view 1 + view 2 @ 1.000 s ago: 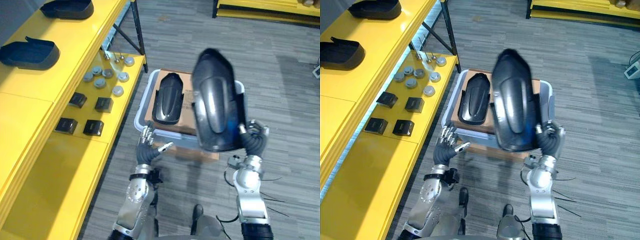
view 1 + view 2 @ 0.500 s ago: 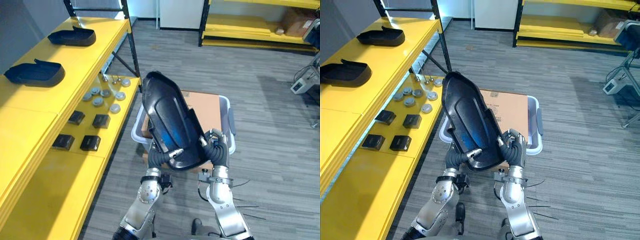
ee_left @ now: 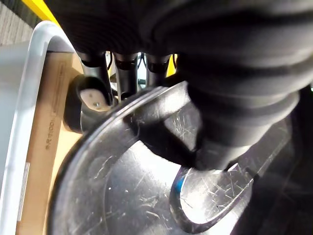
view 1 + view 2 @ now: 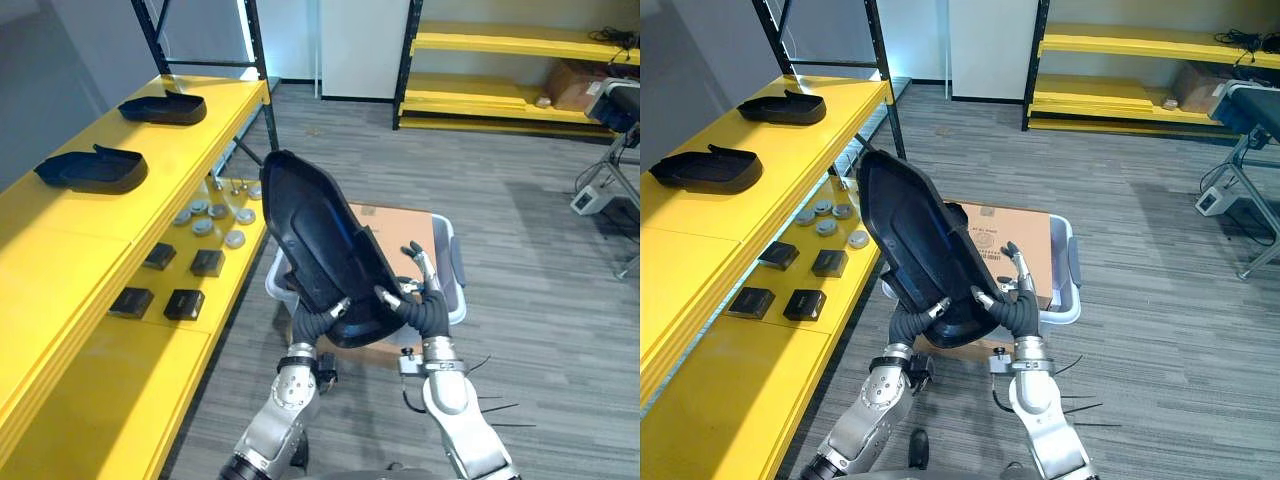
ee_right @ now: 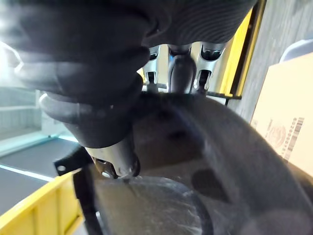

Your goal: Walk over and take plastic housings, then place them on the shelf

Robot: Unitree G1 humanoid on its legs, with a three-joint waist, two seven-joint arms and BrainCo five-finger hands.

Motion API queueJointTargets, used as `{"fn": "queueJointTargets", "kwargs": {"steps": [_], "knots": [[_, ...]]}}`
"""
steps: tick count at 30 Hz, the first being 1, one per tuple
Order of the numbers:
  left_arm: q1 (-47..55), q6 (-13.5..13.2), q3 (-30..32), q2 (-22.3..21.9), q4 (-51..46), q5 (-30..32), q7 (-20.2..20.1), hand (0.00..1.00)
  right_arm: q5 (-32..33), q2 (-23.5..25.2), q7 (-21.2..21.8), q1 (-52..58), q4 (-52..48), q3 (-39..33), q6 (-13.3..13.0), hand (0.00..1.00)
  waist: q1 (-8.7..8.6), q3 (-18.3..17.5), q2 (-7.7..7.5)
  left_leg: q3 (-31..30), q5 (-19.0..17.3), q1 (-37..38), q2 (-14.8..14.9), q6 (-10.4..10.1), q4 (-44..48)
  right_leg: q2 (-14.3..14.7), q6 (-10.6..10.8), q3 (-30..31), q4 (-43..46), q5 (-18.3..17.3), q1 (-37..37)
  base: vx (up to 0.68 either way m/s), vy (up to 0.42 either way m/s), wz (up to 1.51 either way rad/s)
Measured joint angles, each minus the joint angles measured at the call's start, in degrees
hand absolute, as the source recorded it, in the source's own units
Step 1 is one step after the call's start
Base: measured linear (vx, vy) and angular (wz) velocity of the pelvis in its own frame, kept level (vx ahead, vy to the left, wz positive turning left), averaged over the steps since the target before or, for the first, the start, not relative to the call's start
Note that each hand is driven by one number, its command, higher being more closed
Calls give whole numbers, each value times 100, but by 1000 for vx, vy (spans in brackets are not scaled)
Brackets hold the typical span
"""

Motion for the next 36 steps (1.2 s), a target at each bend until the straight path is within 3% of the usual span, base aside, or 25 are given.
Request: {"fn": "queueJointTargets", "kwargs": {"steps": [1, 5, 8, 12, 14, 16, 19, 23, 24, 25, 27, 28, 30, 32, 34, 36], "knots": [[100, 0, 249, -34, -126, 54, -53, 100, 370, 56, 64, -32, -146, -543, -111, 0, 0, -17, 3, 1, -6, 5, -3, 9, 0, -2, 0, 0, -2, 0, 5, 0, 0, 0], [326, 1, 727, -46, -179, 103, -49, 100, 1078, 242, 86, -75, -179, -1615, -281, 0, -30, -26, 2, 3, -13, 13, -2, 16, 0, -2, 0, -1, -15, 0, 18, 0, 0, 0], [627, 2, 1135, -156, -185, 92, -50, 100, 2148, 616, 90, -25, -85, -2555, -538, 0, -61, -27, 2, -3, -24, 17, -6, -1, 0, -2, 0, -10, -38, -1, 37, 0, 0, 0], [900, 3, 1405, -221, -186, 86, -72, 100, 2626, 761, -202, 89, 1010, -3651, -773, 0, -73, -31, -5, -18, -26, 24, -17, 2, 0, -8, 6, -28, -44, -7, 60, 22, -12, 3], [998, 2, 1492, -220, -189, 87, -80, 100, 2580, 752, -440, 224, 1939, -4045, -704, 0, -88, -33, -1, -25, -26, 44, -15, 2, 0, -5, 5, -37, -40, -14, 85, 0, 0, 0], [1180, 0, 1599, -267, -299, 84, -175, 100, 2441, 676, -556, 474, 3249, -4265, -388, 0, -145, -58, 43, -39, -27, 47, -12, 2, 0, -1, -9, -51, -2, -42, 92, 10, -12, 2], [1352, -27, 1710, -331, -440, 77, -271, 100, 2227, 702, -444, 869, 4597, -4309, 35, 0, -150, -77, 130, -128, -90, 43, -18, -14, 1, -22, 0, -139, 235, -200, 91, 8, -27, 15], [1585, -49, 1760, -418, -779, -24, -442, 100, 2089, 946, -145, 1156, 5738, -4236, 303, 0, -135, -14, 134, 51, -263, 63, 2, -15, 5, -88, -13, -497, 705, -538, 96, -17, -43, 49], [1590, -63, 1762, -441, -841, -44, -462, 100, 2088, 999, -79, 1164, 6004, -4155, 372, 0, -108, 23, 109, 219, -509, 24, -3, -3, 28, -169, -19, -659, 847, -638, 98, -21, -34, 100], [1583, -92, 1770, -453, -906, -49, -504, 100, 2069, 1077, 23, 1130, 6206, -4068, 401, 0, -69, 98, 26, 569, -818, -131, -12, 219, 379, -407, -84, -876, 959, -772, 68, -30, 14, 114], [1584, -109, 1764, -515, -1058, -66, -564, 100, 2044, 1116, 104, 1060, 6425, -3940, 424, 0, 26, 221, 23, 1390, -1145, -562, 164, 665, 1425, -599, -124, -1355, 1336, -983, 106, -48, 25, 117], [1596, -123, 1758, -550, -1101, -106, -561, 100, 2022, 1099, 115, 1061, 6429, -3911, 440, 0, 32, 235, 84, 1622, -1238, -619, 249, 773, 1526, -589, -93, -1524, 1443, -1061, 146, -23, -50, 142], [1606, -192, 1828, -548, -1129, -165, -549, 100, 1902, 1115, 222, 937, 6622, -3890, 485, 0, 17, 219, -7, 2738, -1447, -606, 458, 1044, 1642, -812, 29, -2110, 1302, -1040, 356, 57, -32, 142], [1581, -340, 1782, -547, -1131, -282, -548, 100, 1795, 910, 215, 610, 6934, -3736, 521, 0, 3, 230, 17, 4195, -1407, -563, 925, 990, 1940, -888, 31, -2530, 1272, -1065, 409, 173, 75, 118], [1544, -393, 1721, -534, -1059, -319, -567, 100, 1722, 832, 216, 451, 7089, -3695, 525, 0, -8, 265, -32, 4372, -994, -536, 907, 727, 1883, -944, 206, -2847, 1253, -1061, 524, 186, 59, 87], [1530, -408, 1653, -482, -946, -388, -573, 100, 1673, 821, 215, 215, 7275, -3690, 543, 0, 13, 354, -188, 4167, -1166, -622, 775, 749, 2126, -1022, 341, -3066, 1125, -994, 777, 220, 66, 67]]}}
